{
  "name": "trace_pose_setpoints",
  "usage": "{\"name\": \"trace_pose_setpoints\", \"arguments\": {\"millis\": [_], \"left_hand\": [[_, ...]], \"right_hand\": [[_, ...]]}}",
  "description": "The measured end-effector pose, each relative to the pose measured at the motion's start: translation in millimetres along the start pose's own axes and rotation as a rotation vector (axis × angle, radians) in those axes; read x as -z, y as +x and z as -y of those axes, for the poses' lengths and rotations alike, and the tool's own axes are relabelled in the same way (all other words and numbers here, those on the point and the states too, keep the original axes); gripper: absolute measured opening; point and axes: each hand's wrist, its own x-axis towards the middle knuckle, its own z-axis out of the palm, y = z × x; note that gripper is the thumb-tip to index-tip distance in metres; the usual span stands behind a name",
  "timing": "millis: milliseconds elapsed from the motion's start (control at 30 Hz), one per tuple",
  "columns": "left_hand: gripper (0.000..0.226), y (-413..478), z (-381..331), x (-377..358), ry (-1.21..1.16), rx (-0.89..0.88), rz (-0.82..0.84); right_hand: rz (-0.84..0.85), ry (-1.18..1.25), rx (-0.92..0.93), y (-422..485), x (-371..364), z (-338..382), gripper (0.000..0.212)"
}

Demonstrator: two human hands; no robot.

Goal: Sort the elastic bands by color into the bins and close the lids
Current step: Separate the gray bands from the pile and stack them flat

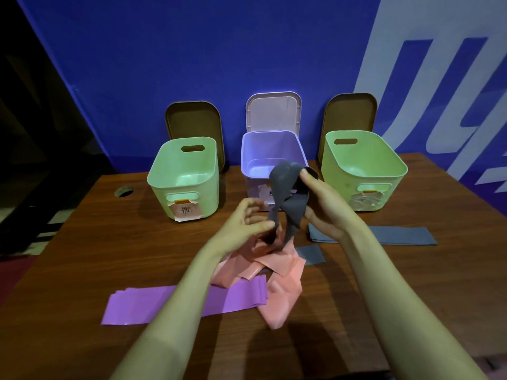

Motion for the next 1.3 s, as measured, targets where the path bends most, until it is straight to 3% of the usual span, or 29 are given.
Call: {"name": "trace_pose_setpoints", "arguments": {"millis": [67, 133, 233, 333, 467, 567, 667, 767, 833, 900, 967, 1067, 1133, 1200, 1300], "left_hand": [[0.059, 4.0, 2.4, -5.1, 0.013, 0.015, 0.045], [0.045, 6.6, 4.5, -9.0, 0.07, 0.009, 0.027], [0.012, 8.8, 2.0, -3.9, 0.107, -0.084, -0.203], [0.015, 8.3, -8.2, 10.3, -0.099, -0.091, -0.368], [0.03, 7.5, -21.5, 19.0, -0.327, -0.073, -0.426], [0.023, 4.3, -31.9, 13.4, -0.277, -0.131, -0.452], [0.018, -1.1, -42.3, 0.4, -0.217, -0.207, -0.254], [0.045, 0.1, -50.0, -8.5, 0.198, -0.271, -0.055], [0.052, 5.5, -49.4, -14.2, 0.481, -0.29, -0.083], [0.049, 9.4, -44.7, -20.7, 0.435, -0.266, -0.174], [0.046, 10.3, -40.1, -28.0, 0.147, -0.17, -0.288], [0.044, 8.8, -33.7, -31.4, -0.176, -0.015, -0.41], [0.044, 3.9, -29.2, -27.9, -0.263, 0.017, -0.428], [0.047, -2.6, -27.1, -20.9, -0.189, 0.011, -0.409], [0.046, -10.7, -26.6, -11.4, 0.305, -0.029, -0.355]], "right_hand": [[0.023, 0.054, -0.008, -1.4, 3.3, 2.3, 0.036], [0.06, 0.019, -0.019, -3.3, 6.7, 4.2, 0.033], [-0.102, -0.527, 0.077, -3.5, 17.1, 3.8, 0.03], [-0.298, -1.225, 0.155, -1.1, 43.3, -3.8, 0.054], [-0.147, -1.365, -0.04, -7.5, 52.3, -6.7, 0.077], [-0.144, -1.561, -0.112, -7.3, 57.7, -12.6, 0.057], [-0.268, -1.494, -0.067, -7.3, 71.5, -19.4, 0.043], [-0.274, -1.475, -0.082, -17.3, 74.6, -22.5, 0.067], [-0.212, -1.42, -0.051, -27.5, 67.3, -28.3, 0.079], [-0.26, -1.313, 0.082, -36.4, 56.2, -39.1, 0.064], [-0.313, -1.232, 0.122, -40.1, 47.6, -50.5, 0.049], [-0.166, -1.427, -0.226, -38.3, 45.0, -69.6, 0.047], [-0.132, -1.407, -0.264, -36.9, 47.1, -79.7, 0.026], [-0.192, -1.357, -0.196, -37.3, 48.4, -79.6, 0.005], [-0.294, -1.368, 0.041, -33.6, 45.8, -64.3, 0.006]]}}
